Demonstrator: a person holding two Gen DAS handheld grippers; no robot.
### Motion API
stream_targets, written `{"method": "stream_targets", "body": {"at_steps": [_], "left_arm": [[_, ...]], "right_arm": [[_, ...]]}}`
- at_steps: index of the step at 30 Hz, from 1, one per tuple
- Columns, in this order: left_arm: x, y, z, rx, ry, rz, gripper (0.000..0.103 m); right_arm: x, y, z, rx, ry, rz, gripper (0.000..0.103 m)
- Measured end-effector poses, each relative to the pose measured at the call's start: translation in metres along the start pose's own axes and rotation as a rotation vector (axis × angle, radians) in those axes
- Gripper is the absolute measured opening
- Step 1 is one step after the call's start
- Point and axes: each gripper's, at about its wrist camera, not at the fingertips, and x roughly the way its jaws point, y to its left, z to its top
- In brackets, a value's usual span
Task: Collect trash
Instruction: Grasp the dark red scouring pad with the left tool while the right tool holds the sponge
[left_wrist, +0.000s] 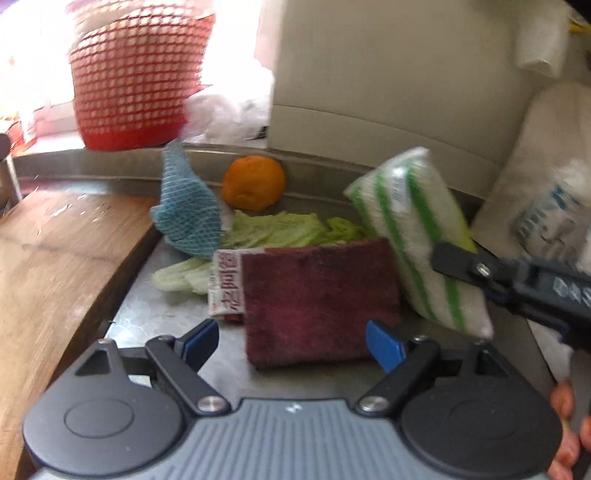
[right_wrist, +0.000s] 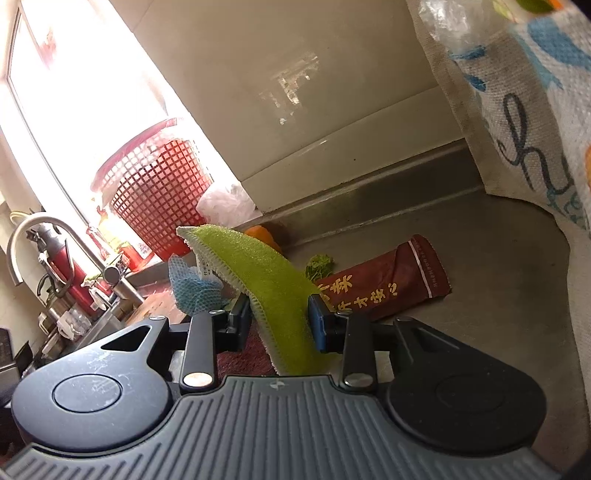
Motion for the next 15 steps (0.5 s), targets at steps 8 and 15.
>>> {"method": "stream_targets", "body": {"at_steps": [8,15], "left_arm": [[0.016,0.009,0.005,-0.064,0.014,-0.065,0.073],[0.017,0.013,0.002,-0.094,0.004,-0.115,0.052]], "right_arm": [[0.012,0.002,-0.003,-0.023,0.024,0.003,0.04],[0.02,-0.001,-0.007,-0.017,0.045,0.012,0.039]]}}
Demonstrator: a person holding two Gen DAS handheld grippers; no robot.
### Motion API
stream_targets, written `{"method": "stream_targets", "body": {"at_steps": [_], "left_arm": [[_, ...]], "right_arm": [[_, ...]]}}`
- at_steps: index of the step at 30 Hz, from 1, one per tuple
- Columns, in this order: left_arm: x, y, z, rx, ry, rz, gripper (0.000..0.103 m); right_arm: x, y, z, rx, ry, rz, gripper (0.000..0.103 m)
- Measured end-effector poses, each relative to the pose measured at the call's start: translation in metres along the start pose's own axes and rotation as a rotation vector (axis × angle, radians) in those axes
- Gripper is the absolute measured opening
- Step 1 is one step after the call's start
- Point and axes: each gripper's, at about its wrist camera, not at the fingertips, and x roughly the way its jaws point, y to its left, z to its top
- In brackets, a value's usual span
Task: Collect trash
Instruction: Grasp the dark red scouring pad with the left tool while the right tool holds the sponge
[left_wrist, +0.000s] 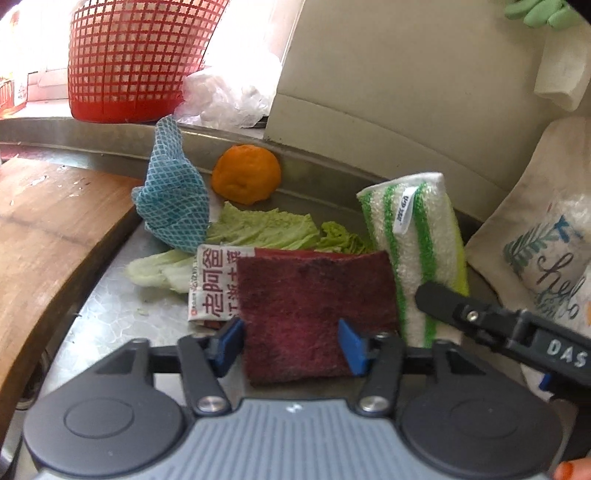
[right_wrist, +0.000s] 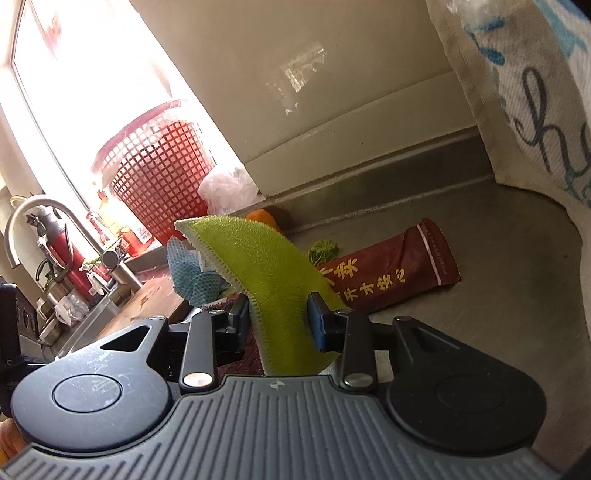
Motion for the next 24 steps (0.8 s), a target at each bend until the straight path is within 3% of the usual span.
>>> {"method": "stream_targets", "body": {"at_steps": [4,12,18,24], "left_arm": [[-0.006,0.006,-0.002,-0.046,-0.031,-0.047,0.045],[-0.015,0.014,-0.009,-0.136,-0.036,-0.135,0.043],[-0.027,0.0,-0.021,-0.094,0.008,-0.192,0.043],[-0.041,0.005,-0.023,0.047,0.031,-0.116,0.043]], "right_arm": [[0.001,-0.003,-0.001,0.016,0.003,-0.002,0.039],[0.004,-0.004,-0.003,0.031,0.01,-0.007,0.039],[0.004,-0.001,-0.007,0.032,0.012,-0.006,0.039],[0.002,-0.003,-0.007,0.038,0.01,-0.003,0.039]]}}
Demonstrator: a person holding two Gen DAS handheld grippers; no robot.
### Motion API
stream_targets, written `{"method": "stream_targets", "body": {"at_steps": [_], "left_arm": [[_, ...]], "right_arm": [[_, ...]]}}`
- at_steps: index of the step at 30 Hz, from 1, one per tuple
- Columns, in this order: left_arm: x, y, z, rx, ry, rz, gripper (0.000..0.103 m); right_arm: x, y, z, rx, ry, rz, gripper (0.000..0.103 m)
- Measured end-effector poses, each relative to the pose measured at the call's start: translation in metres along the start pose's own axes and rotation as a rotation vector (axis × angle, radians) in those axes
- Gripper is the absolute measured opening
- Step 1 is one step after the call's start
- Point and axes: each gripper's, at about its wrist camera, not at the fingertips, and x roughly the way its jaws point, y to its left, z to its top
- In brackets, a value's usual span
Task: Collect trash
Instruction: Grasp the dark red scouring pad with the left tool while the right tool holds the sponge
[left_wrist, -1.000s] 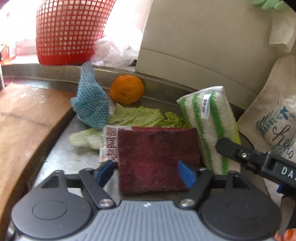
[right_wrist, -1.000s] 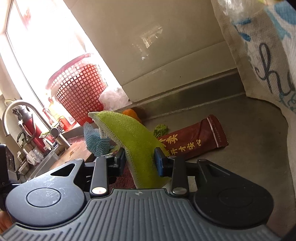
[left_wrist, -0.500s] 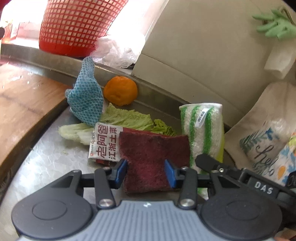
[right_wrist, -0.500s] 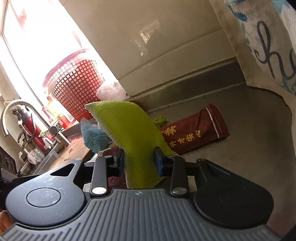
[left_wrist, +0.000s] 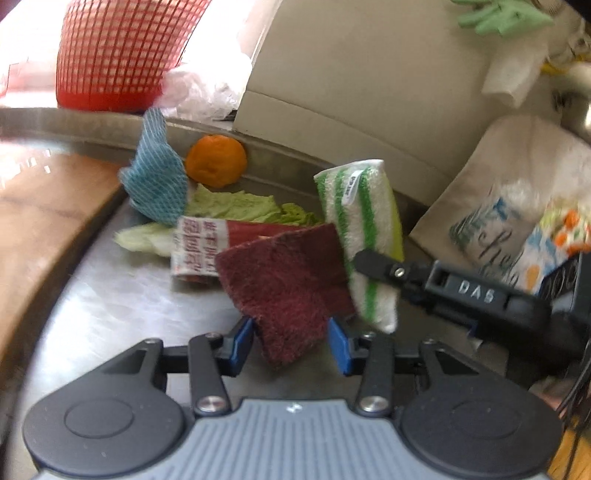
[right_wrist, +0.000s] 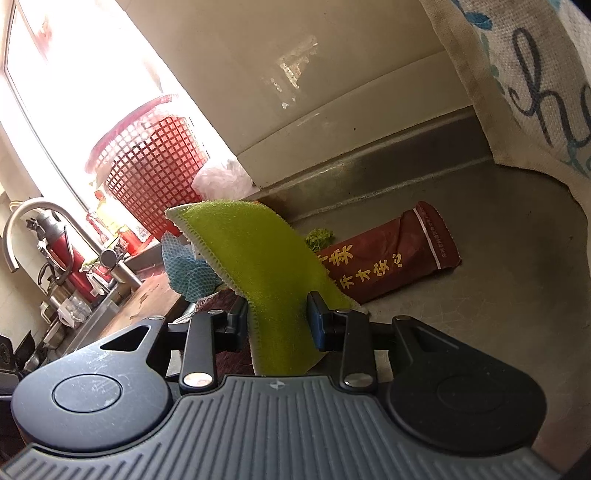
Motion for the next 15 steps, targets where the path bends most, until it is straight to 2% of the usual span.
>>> {"method": "stream_targets", "body": {"at_steps": [2,5,7,9,11,15], "left_arm": [[-0.006,-0.001,0.005,0.076,0.0,0.034,0.045],[-0.014,-0.007,0.012,0.214,-0.023,0.096,0.057],[-0.015,-0.013,0.017,0.301,-0.034,0.124,0.078],[-0.011,-0.017,0.023,0.355,-0.019,0.136,0.09],[-0.003,-0.018,0.03,0.337,0.014,0.146,0.092],[0.016,-0.009,0.03,0.218,0.048,0.151,0.092]], "right_arm": [[0.0,0.0,-0.001,0.0,0.001,0.0,0.039],[0.0,0.0,-0.001,0.0,0.001,0.001,0.039],[0.0,0.0,-0.001,0.003,0.002,0.003,0.039],[-0.001,-0.001,-0.001,0.007,0.002,0.003,0.039],[-0.001,0.0,-0.001,0.006,0.0,0.002,0.039],[-0.002,0.0,-0.002,0.006,-0.003,0.002,0.039]]}}
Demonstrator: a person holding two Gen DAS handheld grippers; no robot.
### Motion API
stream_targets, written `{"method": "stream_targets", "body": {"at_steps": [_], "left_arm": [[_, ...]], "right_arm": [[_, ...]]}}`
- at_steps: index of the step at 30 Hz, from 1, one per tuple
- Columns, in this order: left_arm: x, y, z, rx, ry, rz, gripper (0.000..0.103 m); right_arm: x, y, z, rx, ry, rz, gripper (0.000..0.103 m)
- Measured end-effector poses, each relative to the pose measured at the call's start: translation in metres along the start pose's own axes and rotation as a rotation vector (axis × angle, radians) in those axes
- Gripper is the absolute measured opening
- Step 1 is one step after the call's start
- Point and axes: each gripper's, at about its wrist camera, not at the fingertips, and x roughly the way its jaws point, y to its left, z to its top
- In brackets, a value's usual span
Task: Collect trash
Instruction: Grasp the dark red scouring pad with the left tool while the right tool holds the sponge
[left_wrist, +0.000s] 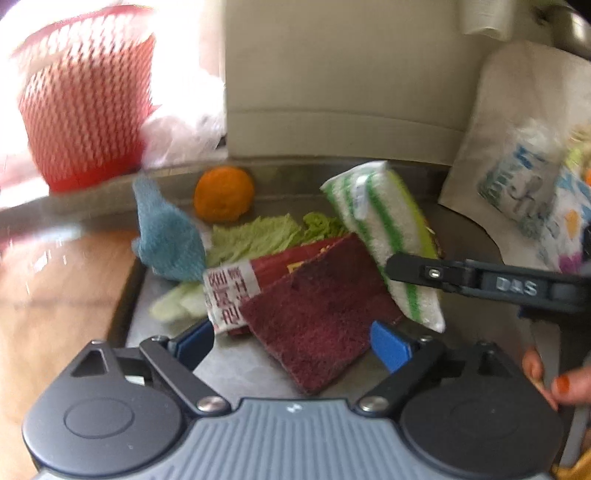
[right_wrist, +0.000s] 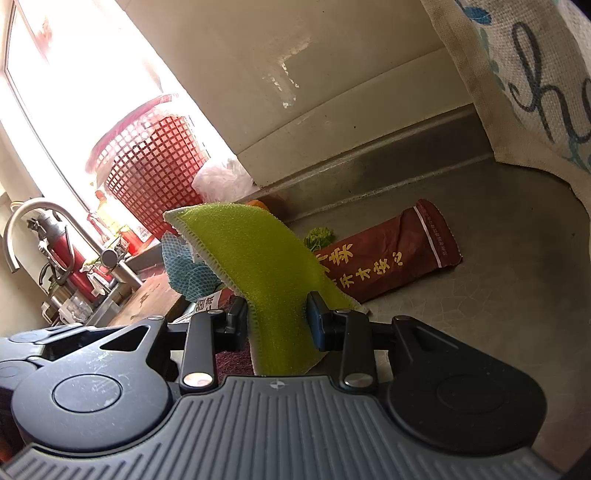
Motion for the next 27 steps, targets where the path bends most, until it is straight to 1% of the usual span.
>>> {"method": "stream_targets", "body": {"at_steps": [2,3,4,5,8,10,12,15,16,17,19,20,22,24,27], "left_arm": [[0.013,0.005,-0.003,-0.065,0.02,-0.002,0.088],[0.019,0.006,-0.004,-0.093,0.025,-0.003,0.083],[0.024,0.009,-0.006,-0.118,0.029,-0.009,0.08],[0.027,0.01,-0.007,-0.139,0.029,-0.023,0.079],[0.031,0.009,-0.008,-0.149,-0.002,-0.049,0.076],[0.034,0.008,-0.007,-0.159,-0.014,-0.066,0.072],[0.037,0.003,-0.008,-0.162,-0.029,-0.056,0.069],[0.037,-0.003,-0.009,-0.161,-0.049,-0.031,0.054],[0.036,-0.004,-0.009,-0.171,-0.051,-0.028,0.05],[0.035,-0.005,-0.009,-0.175,-0.054,-0.023,0.048],[0.032,-0.011,-0.009,-0.166,-0.063,-0.004,0.04],[0.03,-0.014,-0.009,-0.157,-0.069,0.007,0.037],[0.025,-0.02,-0.01,-0.144,-0.079,0.027,0.028],[0.021,-0.02,-0.01,-0.155,-0.084,0.035,0.023],[0.012,-0.018,-0.013,-0.189,-0.085,0.05,0.021]], "right_arm": [[-0.001,-0.001,0.0,0.006,-0.002,0.002,0.039],[-0.001,-0.001,0.0,0.011,-0.002,0.002,0.039],[-0.002,-0.002,0.0,0.016,-0.002,0.003,0.039],[-0.002,-0.002,0.0,0.018,-0.002,0.004,0.039],[-0.003,-0.003,-0.002,0.028,-0.003,0.004,0.039],[-0.004,-0.003,-0.002,0.032,-0.003,0.004,0.039],[-0.004,-0.003,-0.003,0.032,-0.003,0.004,0.039],[-0.005,-0.002,-0.003,0.035,-0.007,0.001,0.039],[-0.005,-0.002,-0.004,0.037,-0.008,0.001,0.039],[-0.006,-0.002,-0.004,0.037,-0.009,0.0,0.039],[-0.006,-0.001,-0.005,0.035,-0.011,-0.003,0.039],[-0.007,0.0,-0.006,0.034,-0.011,-0.004,0.039],[-0.007,0.001,-0.006,0.032,-0.012,-0.006,0.039],[-0.006,0.002,-0.006,0.025,-0.012,-0.008,0.039],[-0.005,0.004,-0.006,0.009,-0.012,-0.013,0.039]]}}
